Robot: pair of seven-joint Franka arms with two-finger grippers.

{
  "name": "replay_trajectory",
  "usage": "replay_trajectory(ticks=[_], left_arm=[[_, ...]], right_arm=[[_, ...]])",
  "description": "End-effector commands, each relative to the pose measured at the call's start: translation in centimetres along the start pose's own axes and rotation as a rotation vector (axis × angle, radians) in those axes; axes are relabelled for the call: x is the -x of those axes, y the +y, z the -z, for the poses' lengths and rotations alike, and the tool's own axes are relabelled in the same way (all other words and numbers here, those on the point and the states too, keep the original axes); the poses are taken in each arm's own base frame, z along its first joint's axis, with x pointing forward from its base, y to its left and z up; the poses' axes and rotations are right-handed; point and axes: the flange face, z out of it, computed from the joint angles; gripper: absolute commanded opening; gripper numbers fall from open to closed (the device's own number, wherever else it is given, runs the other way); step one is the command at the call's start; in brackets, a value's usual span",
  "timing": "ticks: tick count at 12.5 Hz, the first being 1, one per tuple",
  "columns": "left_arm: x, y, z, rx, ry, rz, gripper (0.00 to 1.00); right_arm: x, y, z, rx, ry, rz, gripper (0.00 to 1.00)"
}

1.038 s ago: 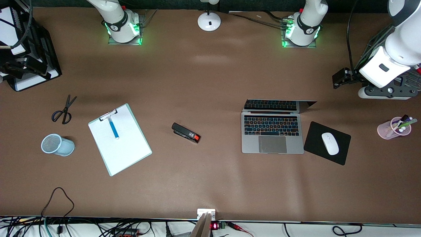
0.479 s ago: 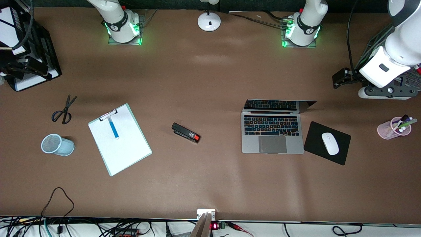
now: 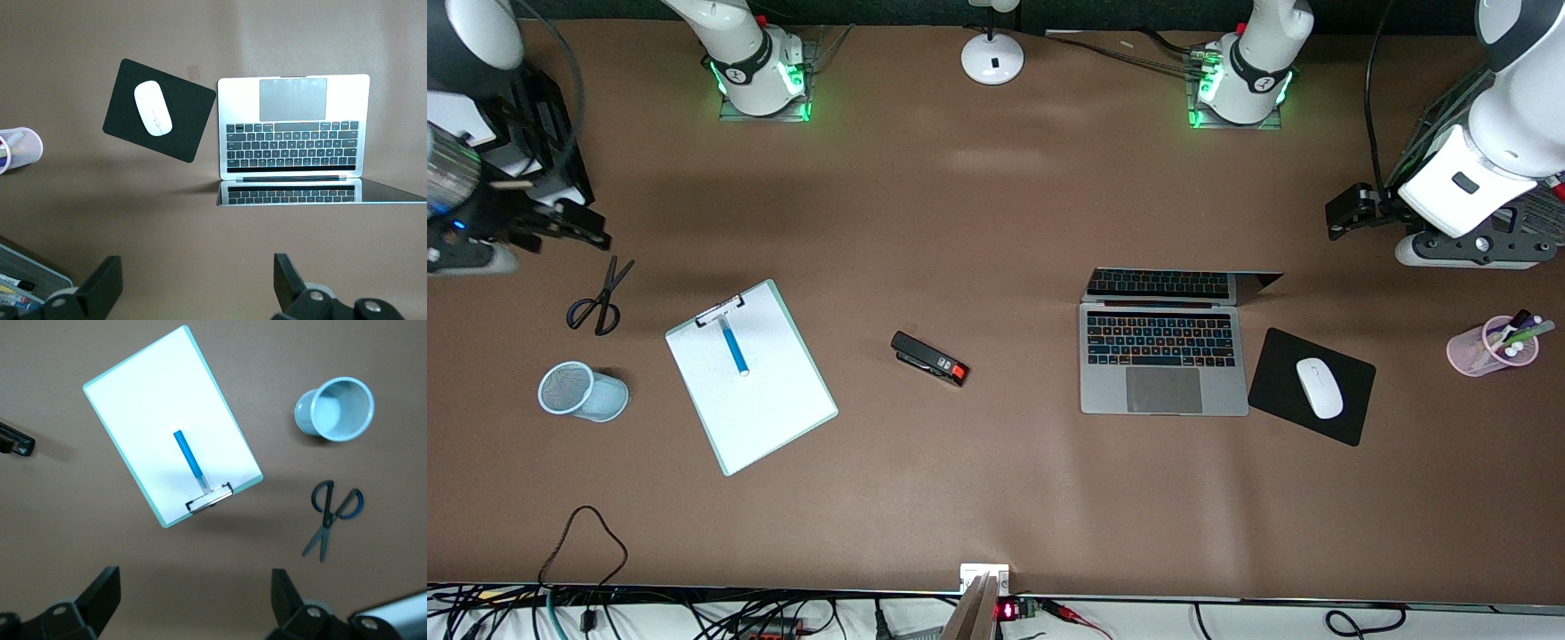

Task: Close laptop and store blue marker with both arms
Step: 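Reach the right gripper down to the blue marker on the clipboard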

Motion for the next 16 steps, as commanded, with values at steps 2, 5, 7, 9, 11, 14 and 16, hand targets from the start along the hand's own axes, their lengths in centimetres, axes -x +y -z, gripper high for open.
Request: replay_trajectory(ticks=[2, 5, 7, 9, 11, 14, 16], left_arm=[[0.1, -1.1, 0.7, -0.020, 0.002, -0.012, 1.00], [0.1, -1.0, 0.7, -0.020, 0.003, -0.012, 1.00], [0.1, -0.9, 0.7, -0.020, 0.003, -0.013, 1.00], [0.1, -0.9, 0.7, -0.020, 0.003, -0.013, 1.00], [0.1, -1.0, 0.7, -0.020, 0.001, -0.012, 1.00], [0.1, -1.0, 0.7, -0.020, 0.003, -0.013, 1.00], [0.1, -1.0, 0.7, -0.020, 0.001, -0.013, 1.00]], right_arm=[[-0.9, -0.3, -5.3, -0.005, 0.043, 0.046, 1.00], [-2.6, -0.4, -8.9, 0.001, 0.042, 0.056, 1.00], [-3.4, -1.0, -10.6, 0.008, 0.048, 0.102, 1.00], [-4.3, -1.4, -12.6, 0.011, 0.052, 0.170, 1.00], [-4.8, -1.9, -14.5, 0.012, 0.041, 0.207, 1.00], [-5.6, -4.6, -16.3, 0.017, 0.058, 0.264, 1.00], [-6.0, -6.0, -17.4, 0.019, 0.065, 0.289, 1.00]])
